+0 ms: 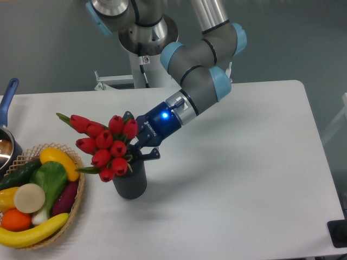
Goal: Insert the flowers into the vase
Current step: 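Push the tulip stems further down into the vase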
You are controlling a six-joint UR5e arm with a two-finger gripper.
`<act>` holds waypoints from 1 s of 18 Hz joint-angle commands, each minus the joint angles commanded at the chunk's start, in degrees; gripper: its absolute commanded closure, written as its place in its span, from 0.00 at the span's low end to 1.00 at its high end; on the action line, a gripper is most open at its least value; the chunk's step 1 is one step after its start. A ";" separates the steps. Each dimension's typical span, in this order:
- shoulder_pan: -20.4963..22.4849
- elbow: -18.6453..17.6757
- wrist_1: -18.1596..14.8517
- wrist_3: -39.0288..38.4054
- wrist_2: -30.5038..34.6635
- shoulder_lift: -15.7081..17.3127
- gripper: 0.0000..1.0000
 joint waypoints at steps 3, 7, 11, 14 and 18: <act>0.00 0.00 0.00 0.00 0.00 -0.09 0.65; 0.00 -0.61 0.00 2.98 1.66 -0.97 0.64; 0.00 -0.62 -0.09 3.34 2.28 -1.23 0.62; 0.09 -0.62 -0.09 3.34 2.29 -1.15 0.59; 0.09 -0.44 -0.18 3.78 2.46 -0.97 0.23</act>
